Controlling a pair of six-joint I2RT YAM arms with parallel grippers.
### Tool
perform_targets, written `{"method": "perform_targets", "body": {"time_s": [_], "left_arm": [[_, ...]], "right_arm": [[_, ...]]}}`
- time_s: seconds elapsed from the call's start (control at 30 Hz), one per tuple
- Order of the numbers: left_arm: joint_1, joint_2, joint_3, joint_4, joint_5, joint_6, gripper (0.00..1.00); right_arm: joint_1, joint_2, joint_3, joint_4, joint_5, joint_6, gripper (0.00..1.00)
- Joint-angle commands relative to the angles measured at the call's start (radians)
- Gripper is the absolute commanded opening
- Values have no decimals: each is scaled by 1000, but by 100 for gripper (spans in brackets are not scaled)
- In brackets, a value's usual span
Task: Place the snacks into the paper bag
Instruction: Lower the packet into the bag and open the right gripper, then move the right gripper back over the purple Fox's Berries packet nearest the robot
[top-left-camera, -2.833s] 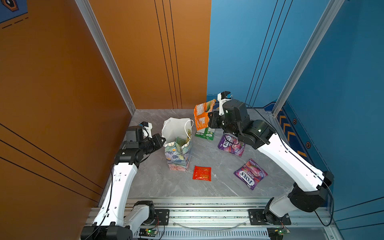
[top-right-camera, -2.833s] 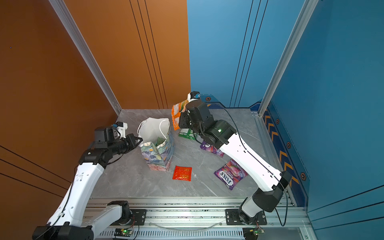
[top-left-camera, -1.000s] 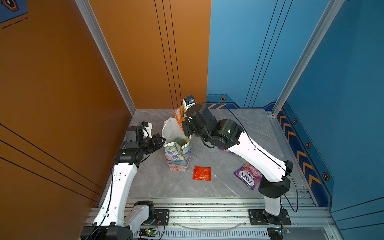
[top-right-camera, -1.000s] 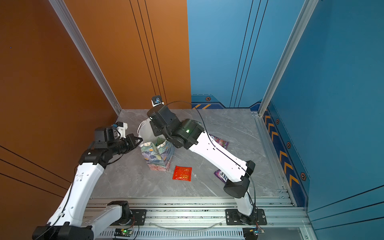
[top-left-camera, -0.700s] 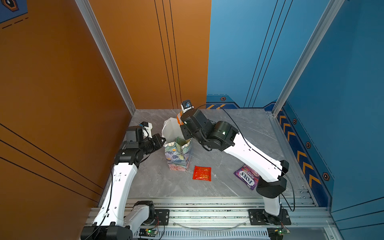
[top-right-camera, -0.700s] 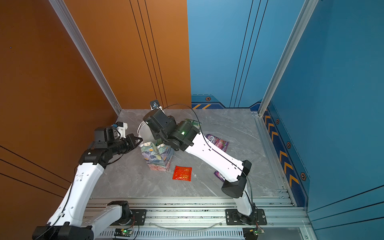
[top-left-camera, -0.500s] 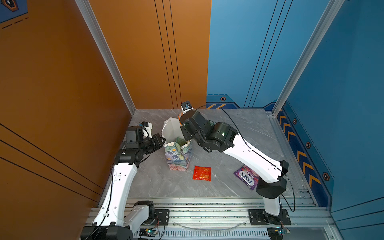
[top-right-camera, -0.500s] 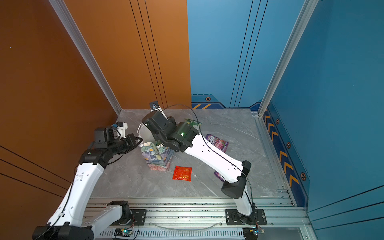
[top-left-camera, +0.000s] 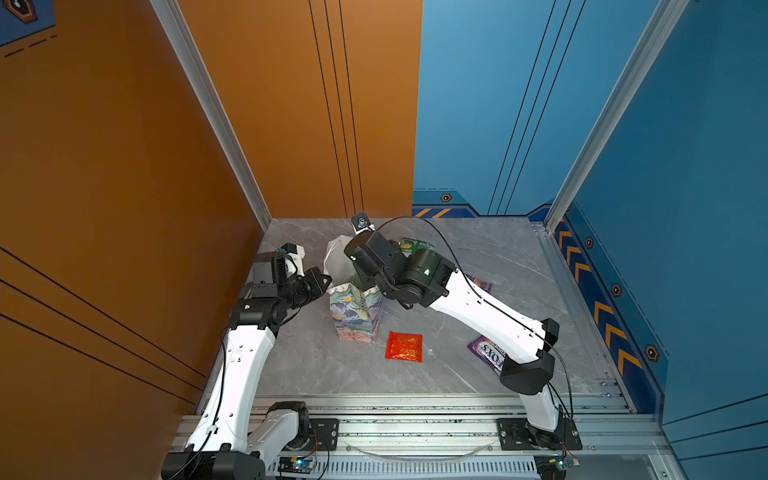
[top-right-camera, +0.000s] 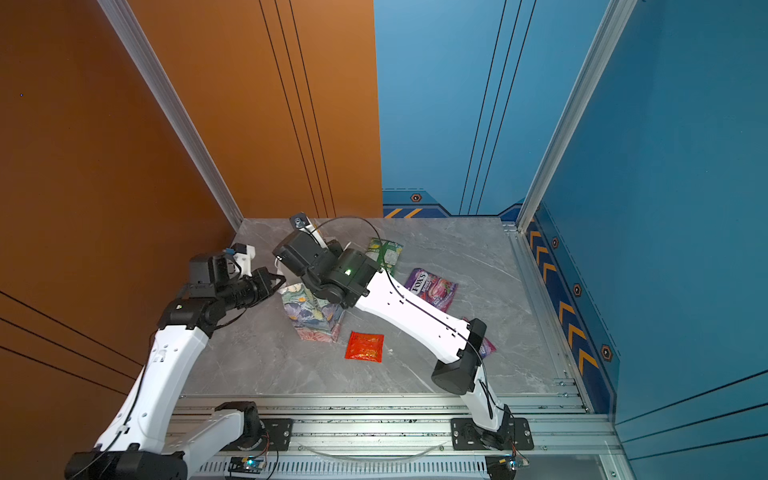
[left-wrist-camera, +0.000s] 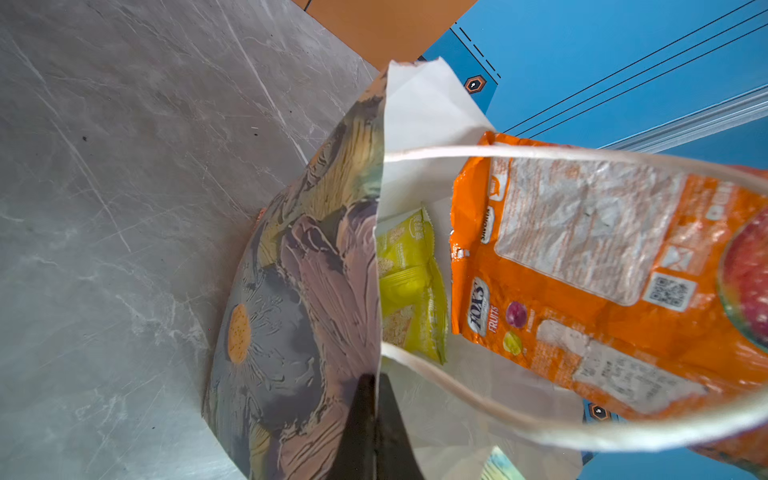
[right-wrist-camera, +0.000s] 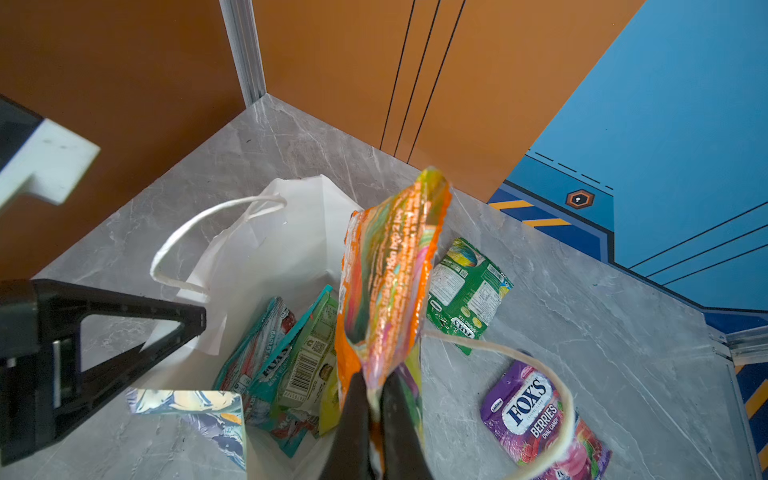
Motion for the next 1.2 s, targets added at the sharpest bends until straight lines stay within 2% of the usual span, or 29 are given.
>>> {"method": "perform_targets", "body": {"time_s": [0.0,0.17,0.23,0.27,0.3,0.4,0.6,0.77,0.83,0.97,1.03,1.17], "left_arm": [[5,-3,-15,-4,18,10,0],[5,-3,-17,-2,19,10,0],[4,-3,-17,-1,19,10,0],[5,-2,-17,-2,19,10,0],[5,-3,-16,-2,20,11,0],[6,-1,-18,-2,20,10,0],[6,0,-22,6,23,8,0],[8,0,-24,8,25,9,0],[9,0,-24,8,27,9,0],[10,-4,-26,10,26,8,0],[11,-4,-28,10,28,7,0],[14,-1,-25,11,30,7,0]], "right_arm": [[5,2,41,-13,49,-11,0],[2,12,51,-17,14,-3,1],[0,12,70,-17,-27,3,22],[-2,10,81,-17,-60,8,37],[-6,4,93,-14,-105,15,44],[-24,-30,96,17,-219,30,54],[-47,-67,88,55,-331,48,56],[-72,-115,6,88,-352,62,56],[-82,-172,-89,136,-348,71,56],[-133,-350,-383,275,-348,119,57],[-182,-439,-523,310,-365,169,57],[-345,-624,-856,359,-454,298,57]]}}
